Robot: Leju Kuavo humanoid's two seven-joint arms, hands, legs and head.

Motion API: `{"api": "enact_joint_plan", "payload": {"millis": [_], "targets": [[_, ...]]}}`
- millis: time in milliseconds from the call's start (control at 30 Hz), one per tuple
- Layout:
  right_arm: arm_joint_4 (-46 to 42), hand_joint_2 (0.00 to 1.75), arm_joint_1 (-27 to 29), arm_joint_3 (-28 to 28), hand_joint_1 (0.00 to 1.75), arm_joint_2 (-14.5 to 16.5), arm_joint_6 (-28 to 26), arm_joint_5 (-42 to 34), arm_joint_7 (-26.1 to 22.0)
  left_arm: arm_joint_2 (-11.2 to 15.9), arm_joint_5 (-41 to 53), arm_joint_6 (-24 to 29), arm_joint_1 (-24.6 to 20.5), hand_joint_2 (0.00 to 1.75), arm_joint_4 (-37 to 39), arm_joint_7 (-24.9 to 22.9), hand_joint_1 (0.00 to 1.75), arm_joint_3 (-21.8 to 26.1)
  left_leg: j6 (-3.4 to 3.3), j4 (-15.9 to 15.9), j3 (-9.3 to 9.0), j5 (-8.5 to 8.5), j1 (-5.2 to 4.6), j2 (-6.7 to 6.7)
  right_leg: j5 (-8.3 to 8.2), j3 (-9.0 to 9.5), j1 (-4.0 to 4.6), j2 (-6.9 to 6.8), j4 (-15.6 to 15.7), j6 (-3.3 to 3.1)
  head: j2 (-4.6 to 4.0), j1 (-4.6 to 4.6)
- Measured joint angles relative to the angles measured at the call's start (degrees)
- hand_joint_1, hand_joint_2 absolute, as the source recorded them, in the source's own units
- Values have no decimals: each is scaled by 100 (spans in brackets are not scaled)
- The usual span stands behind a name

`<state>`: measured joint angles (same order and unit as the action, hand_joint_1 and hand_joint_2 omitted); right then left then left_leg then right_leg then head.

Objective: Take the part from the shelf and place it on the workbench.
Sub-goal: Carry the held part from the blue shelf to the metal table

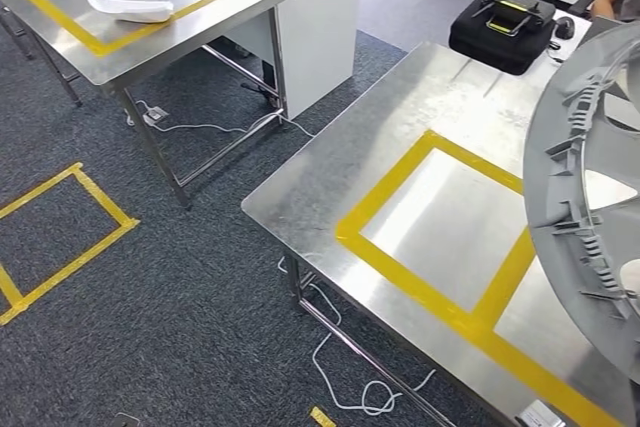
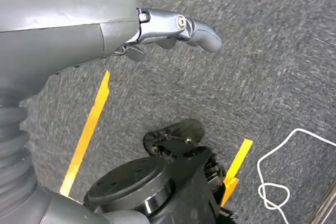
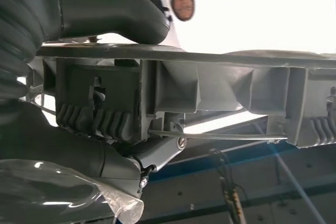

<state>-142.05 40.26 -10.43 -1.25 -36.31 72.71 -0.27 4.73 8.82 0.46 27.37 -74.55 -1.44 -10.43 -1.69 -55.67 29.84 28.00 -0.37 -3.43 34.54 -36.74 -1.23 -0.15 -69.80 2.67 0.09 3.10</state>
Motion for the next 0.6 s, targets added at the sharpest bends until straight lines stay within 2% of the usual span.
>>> {"api": "enact_joint_plan", "payload": {"millis": [33, 100, 133, 200, 233, 267, 300, 367, 400, 433, 467, 500, 533, 600], "targets": [[-1, 175, -1, -34, 175, 28, 60, -53, -53, -16, 34, -26, -1, 175, 0, 0, 0, 19, 14, -14, -8, 9, -5, -62, -173, 259, 3, -102, 440, -3, 0, 2], [-3, 175, -11, -97, 175, 91, 161, -148, -163, -49, 104, -80, 4, 175, -1, 0, 0, 74, 63, -52, -26, 39, -30, -159, -366, 644, 16, -306, 1124, -48, 0, -4], [-7, 175, -17, -131, 175, 129, 207, -190, -211, -63, 143, -110, 5, 175, -2, 1, 0, 110, 92, -67, -41, 50, -41, -201, -385, 718, 25, -358, 1268, -80, 0, -12], [-18, 175, -21, -189, 175, 204, 278, -249, -273, -92, 193, -156, 7, 175, -8, 2, 0, 171, 147, -74, -66, 54, -40, -288, -398, 694, 41, -268, 1276, -153, 0, -22], [-26, 175, -20, -220, 175, 245, 315, -275, -299, -107, 219, -182, 5, 175, -14, 2, 0, 199, 181, -92, -73, 76, -27, -279, -418, 694, 36, -220, 1282, -189, 0, -25], [-36, 175, -23, -245, 175, 277, 346, -292, -318, -125, 236, -199, 7, 175, -20, 3, 0, 220, 217, -164, -50, 150, -12, -195, -441, 698, 29, -168, 1290, -228, 0, -30], [-48, 175, -30, -267, 175, 304, 375, -308, -330, -140, 252, -215, 12, 175, -26, 3, 0, 247, 253, -353, 21, 299, 4, -58, -467, 700, 18, -115, 1299, -264, 0, -35], [-63, 175, -43, -303, 175, 350, 431, -331, -342, -163, 277, -239, 37, 175, -31, 4, 0, 305, 305, -1052, 302, 720, 30, 218, -502, 687, 11, 4, 1298, -305, 0, -47], [-66, 175, -48, -317, 175, 370, 454, -342, -344, -172, 287, -251, 49, 175, -31, 4, 0, 333, 314, -1433, 457, 888, 35, 271, -512, 674, 15, 70, 1295, -312, 0, -47], [-67, 175, -51, -329, 175, 388, 477, -352, -344, -183, 297, -262, 57, 175, -31, 4, 0, 354, 313, -1675, 556, 946, 37, 286, -517, 667, 20, 141, 1292, -313, 0, -47], [-68, 175, -55, -340, 175, 404, 503, -362, -344, -196, 307, -274, 61, 175, -31, 4, 0, 373, 299, -1705, 565, 879, 36, 292, -521, 667, 26, 215, 1290, -311, 0, -47], [-69, 175, -58, -348, 175, 417, 527, -370, -344, -212, 314, -289, 62, 175, -31, 4, 0, 393, 273, -1524, 484, 711, 34, 308, -523, 672, 33, 289, 1289, -310, 0, -47], [-72, 175, -60, -355, 175, 428, 552, -378, -344, -227, 325, -303, 64, 175, -31, 4, 0, 418, 232, -1166, 329, 475, 29, 364, -525, 679, 40, 365, 1289, -306, 0, -47], [-79, 175, -75, -363, 175, 441, 591, -392, -344, -251, 348, -329, 75, 175, -31, 4, 0, 475, 119, -452, 29, 131, 21, 637, -539, 671, 42, 500, 1283, -282, 0, -37]]}}
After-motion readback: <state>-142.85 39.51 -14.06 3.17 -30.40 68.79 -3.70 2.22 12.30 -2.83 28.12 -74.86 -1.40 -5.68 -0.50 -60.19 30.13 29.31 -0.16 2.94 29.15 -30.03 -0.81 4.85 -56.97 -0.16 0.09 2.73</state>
